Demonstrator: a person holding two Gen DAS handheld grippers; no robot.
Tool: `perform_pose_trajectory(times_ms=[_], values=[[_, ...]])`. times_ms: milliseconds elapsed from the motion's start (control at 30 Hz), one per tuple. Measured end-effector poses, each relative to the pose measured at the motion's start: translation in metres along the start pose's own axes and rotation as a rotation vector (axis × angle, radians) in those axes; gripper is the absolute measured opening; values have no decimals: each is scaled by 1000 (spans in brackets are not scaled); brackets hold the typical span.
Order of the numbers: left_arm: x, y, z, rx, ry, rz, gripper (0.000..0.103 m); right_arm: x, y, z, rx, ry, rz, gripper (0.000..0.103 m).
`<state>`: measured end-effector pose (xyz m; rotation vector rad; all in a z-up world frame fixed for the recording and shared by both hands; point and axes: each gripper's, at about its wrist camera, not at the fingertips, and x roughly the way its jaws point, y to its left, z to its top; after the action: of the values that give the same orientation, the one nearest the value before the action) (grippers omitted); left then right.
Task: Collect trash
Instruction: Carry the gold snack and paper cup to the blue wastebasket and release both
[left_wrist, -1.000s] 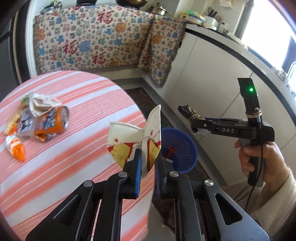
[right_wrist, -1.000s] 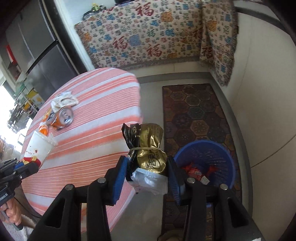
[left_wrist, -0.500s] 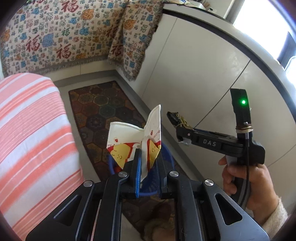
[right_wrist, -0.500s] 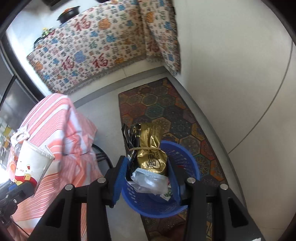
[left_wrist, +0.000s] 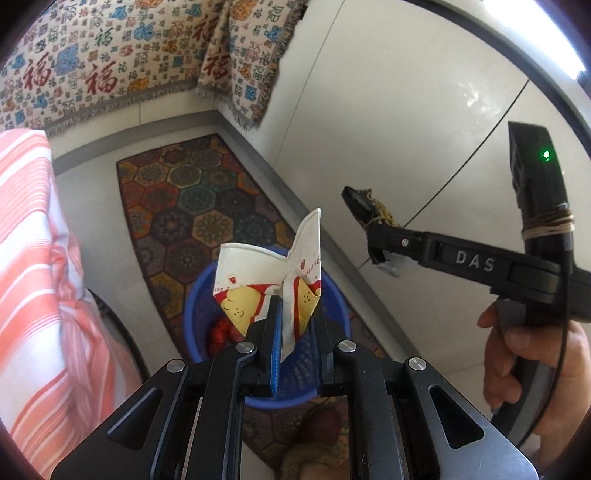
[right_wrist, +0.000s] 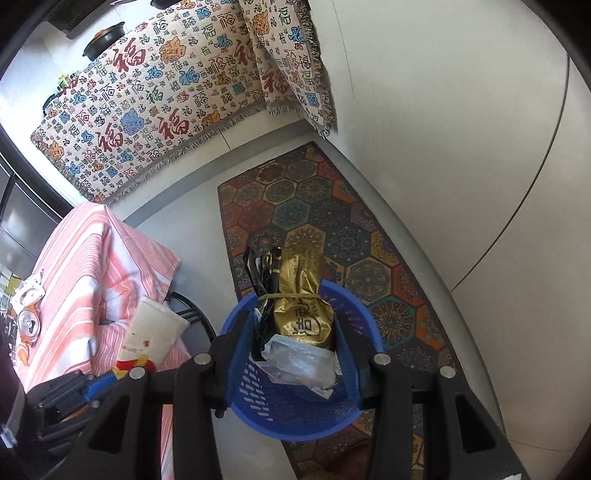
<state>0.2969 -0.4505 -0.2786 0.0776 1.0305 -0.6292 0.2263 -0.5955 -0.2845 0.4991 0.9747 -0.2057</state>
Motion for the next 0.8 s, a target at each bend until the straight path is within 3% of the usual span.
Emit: perform_pose_trajectory(times_ms=[200,233,267,333,367,567,800], values=[[23,-3,2,35,26,-1,14,5,-7,1,41,-8,18,48],[27,-3,2,43,36,3,22,6,-7,2,47,-8,19,51],[29,-4,2,47,43,4,41,6,-8,2,52,-9,17,53],[29,-4,1,46,33,16,62,4,-9,2,60,-19,5,56],[27,-3,0,42,20,21,66,3,-9,2,63,-23,7,56],[-5,4,-5,0,0,27,69,-9,-6,5,39,-75,-16,56],[-98,21,-37,11,-82,93,82,-24,21,8,-31,-142,-37,56]])
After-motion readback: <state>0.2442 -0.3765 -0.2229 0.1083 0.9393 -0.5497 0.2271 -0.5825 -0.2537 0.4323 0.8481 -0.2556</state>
